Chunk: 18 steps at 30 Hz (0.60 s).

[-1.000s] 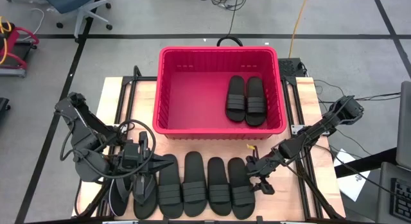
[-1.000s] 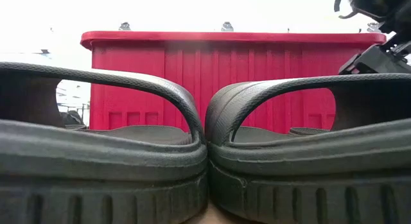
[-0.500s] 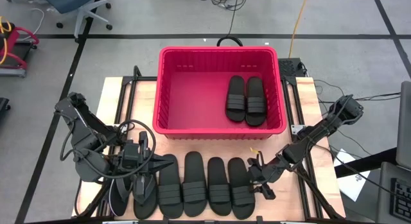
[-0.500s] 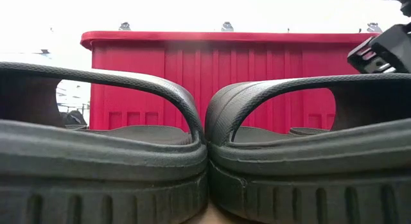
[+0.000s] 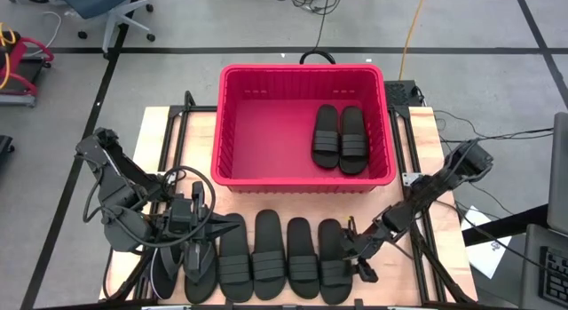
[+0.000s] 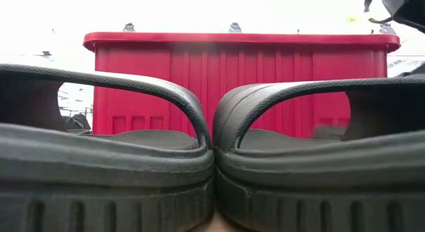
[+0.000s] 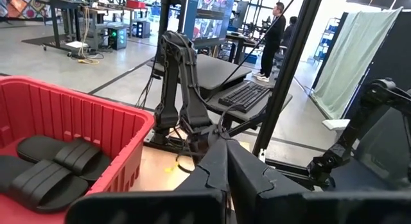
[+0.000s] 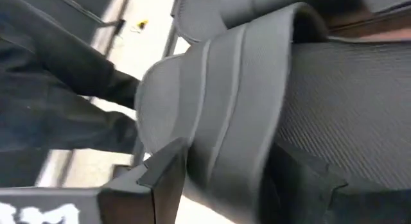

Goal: Pick and place slides into bin
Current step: Put the black slide into the red bin

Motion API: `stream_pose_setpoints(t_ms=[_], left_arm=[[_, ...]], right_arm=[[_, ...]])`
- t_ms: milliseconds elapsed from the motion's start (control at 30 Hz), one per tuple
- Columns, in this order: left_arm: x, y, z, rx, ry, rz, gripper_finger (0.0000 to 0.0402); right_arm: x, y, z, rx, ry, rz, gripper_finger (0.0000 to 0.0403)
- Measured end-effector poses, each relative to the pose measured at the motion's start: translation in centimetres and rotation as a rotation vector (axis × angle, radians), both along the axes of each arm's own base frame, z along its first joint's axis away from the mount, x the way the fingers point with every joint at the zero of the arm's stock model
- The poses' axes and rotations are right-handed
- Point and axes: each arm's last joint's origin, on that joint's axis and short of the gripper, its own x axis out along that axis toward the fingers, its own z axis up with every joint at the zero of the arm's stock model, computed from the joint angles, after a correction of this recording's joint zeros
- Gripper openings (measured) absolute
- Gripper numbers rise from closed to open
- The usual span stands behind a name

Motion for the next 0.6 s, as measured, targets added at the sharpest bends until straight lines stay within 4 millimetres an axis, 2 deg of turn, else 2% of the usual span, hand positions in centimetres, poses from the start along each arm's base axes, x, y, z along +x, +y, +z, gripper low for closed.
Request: stream_pose_setpoints(t_ms=[100,200,300,433,467,600], left_arm=[[0.0,0.0,0.0,0.000,0.000,0.000,0.0002],[0.0,0.0,0.0,0.000,0.000,0.000,0.0008],[0.0,0.0,0.0,0.001,0.000,0.000,0.0011],[0.0,0.0,0.0,0.002,0.000,0.000,0.0003],[0.0,0.0,0.0,0.002,0.001,0.000,0.0002],[0.0,0.0,0.0,0.001,0.001,-0.005,0.0008]], right_arm=[[0.5,0.4,-0.2,0.040,-0.048,0.001,0.0208],[0.7,0.5,-0.5,0.057,-0.038,-0.014,0.0186],[0.7,0.5,-0.5,0.061,-0.030,-0.018,0.0134],[0.5,0.4,0.3,0.091,-0.030,0.005,0.0034],[0.4,0.4,0.6,0.099,-0.032,0.013,0.0019],[-0.1,0.3,2.3,0.182,-0.034,0.042,0.0014]])
